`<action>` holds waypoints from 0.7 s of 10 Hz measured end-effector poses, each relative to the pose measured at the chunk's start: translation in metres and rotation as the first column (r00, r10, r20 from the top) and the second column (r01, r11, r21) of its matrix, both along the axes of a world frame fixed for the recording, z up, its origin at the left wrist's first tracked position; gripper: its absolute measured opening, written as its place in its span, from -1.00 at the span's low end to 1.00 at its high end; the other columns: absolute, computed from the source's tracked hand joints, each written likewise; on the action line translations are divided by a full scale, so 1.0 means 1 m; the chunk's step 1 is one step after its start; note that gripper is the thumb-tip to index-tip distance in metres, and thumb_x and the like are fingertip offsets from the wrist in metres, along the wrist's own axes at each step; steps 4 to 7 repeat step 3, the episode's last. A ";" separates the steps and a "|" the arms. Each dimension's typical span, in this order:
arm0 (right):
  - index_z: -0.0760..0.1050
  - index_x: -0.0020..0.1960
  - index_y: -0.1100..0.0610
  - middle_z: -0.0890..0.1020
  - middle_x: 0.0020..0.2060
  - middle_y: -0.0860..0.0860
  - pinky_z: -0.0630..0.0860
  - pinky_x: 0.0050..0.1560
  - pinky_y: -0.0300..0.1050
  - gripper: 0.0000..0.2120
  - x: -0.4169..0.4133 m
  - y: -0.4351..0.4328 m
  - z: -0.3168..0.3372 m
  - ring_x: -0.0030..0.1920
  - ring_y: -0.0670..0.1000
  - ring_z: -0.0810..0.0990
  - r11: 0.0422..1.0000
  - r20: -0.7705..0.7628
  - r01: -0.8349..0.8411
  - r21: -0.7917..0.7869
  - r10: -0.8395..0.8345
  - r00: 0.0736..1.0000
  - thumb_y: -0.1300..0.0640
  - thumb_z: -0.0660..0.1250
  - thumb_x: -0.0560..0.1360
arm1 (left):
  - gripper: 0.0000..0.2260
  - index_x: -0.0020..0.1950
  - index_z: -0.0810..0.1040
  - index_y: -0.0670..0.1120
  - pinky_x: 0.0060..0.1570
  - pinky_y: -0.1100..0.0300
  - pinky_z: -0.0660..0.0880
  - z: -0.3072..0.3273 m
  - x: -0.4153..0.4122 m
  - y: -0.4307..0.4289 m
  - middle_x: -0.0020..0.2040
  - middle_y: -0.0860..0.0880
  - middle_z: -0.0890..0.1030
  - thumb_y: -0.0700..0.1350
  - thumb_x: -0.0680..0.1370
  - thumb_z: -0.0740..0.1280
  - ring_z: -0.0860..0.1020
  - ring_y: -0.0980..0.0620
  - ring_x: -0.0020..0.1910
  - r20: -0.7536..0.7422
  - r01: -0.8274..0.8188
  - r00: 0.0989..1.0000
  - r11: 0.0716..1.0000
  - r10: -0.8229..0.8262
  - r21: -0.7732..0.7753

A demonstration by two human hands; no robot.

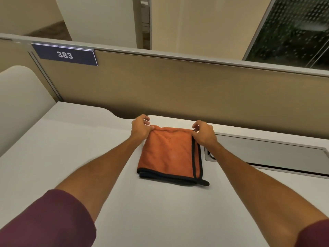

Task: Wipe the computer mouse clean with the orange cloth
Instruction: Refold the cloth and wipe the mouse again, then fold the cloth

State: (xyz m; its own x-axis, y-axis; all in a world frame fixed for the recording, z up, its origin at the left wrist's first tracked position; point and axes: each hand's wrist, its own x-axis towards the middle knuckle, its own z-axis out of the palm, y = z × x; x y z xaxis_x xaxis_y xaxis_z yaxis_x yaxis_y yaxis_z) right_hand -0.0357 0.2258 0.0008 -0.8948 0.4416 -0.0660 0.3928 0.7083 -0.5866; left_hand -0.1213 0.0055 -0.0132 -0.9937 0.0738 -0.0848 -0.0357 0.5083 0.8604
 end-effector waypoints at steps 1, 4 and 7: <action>0.43 0.26 0.15 0.51 0.21 0.11 0.47 0.11 0.04 -0.66 0.008 -0.011 -0.007 0.20 0.12 0.48 0.989 -0.046 -0.015 0.149 0.022 0.999 0.08 0.30 0.52 | -0.67 0.28 0.48 -0.14 0.22 0.03 0.46 -0.008 0.010 0.000 0.26 -0.13 0.54 -0.11 0.54 0.41 0.50 -0.11 0.23 -0.101 0.028 0.994 0.984 -0.046 -0.175; 0.33 0.38 0.11 0.41 0.36 0.08 0.28 0.37 0.07 -0.48 0.037 -0.040 -0.026 0.36 0.09 0.36 0.922 -0.059 -0.252 0.294 0.280 0.958 -0.20 0.10 0.56 | -0.63 0.37 0.44 -0.07 0.43 -0.08 0.25 -0.020 0.056 -0.005 0.44 -0.05 0.41 0.07 0.64 0.14 0.36 -0.09 0.42 -0.307 0.170 0.877 0.837 -0.369 -0.521; 0.33 0.38 0.11 0.41 0.36 0.08 0.28 0.37 0.07 -0.48 0.037 -0.040 -0.026 0.36 0.09 0.36 0.922 -0.059 -0.252 0.294 0.280 0.958 -0.20 0.10 0.56 | -0.63 0.37 0.44 -0.07 0.43 -0.08 0.25 -0.020 0.056 -0.005 0.44 -0.05 0.41 0.07 0.64 0.14 0.36 -0.09 0.42 -0.307 0.170 0.877 0.837 -0.369 -0.521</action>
